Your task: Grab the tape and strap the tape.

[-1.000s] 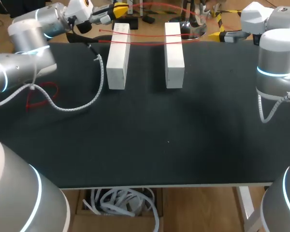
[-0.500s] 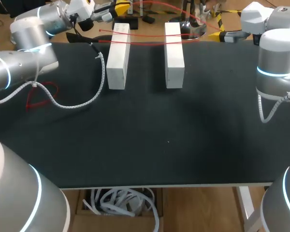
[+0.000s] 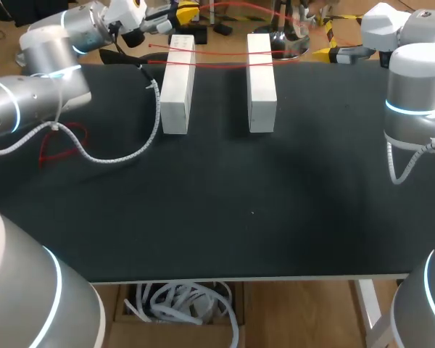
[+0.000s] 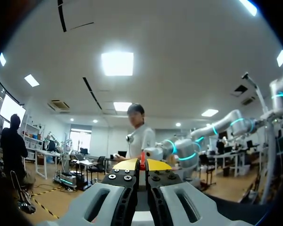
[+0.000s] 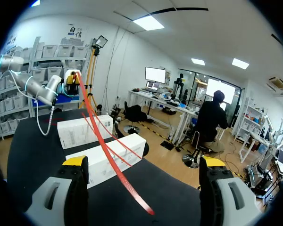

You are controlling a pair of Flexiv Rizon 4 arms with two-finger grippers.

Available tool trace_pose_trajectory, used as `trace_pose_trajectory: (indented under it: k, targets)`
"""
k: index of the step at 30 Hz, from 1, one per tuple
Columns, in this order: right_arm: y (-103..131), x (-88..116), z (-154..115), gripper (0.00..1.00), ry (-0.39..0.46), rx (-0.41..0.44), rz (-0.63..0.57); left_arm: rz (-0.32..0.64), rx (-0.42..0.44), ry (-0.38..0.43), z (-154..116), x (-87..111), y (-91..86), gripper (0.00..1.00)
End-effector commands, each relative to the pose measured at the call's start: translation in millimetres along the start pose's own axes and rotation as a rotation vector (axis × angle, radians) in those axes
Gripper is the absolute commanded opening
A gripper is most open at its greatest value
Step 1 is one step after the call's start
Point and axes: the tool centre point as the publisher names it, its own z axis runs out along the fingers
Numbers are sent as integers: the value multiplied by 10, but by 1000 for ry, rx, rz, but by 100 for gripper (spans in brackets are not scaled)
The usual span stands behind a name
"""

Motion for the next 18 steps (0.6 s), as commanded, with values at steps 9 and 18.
trace_pose_trajectory:
  k: [9,18]
  targets:
    - [1,0,-3,100,0,1,0,0,-1,9,-11,-36,5,0]
    - [267,109,-26,100,-24,40,200,0,-1,9,-11,-36,5,0]
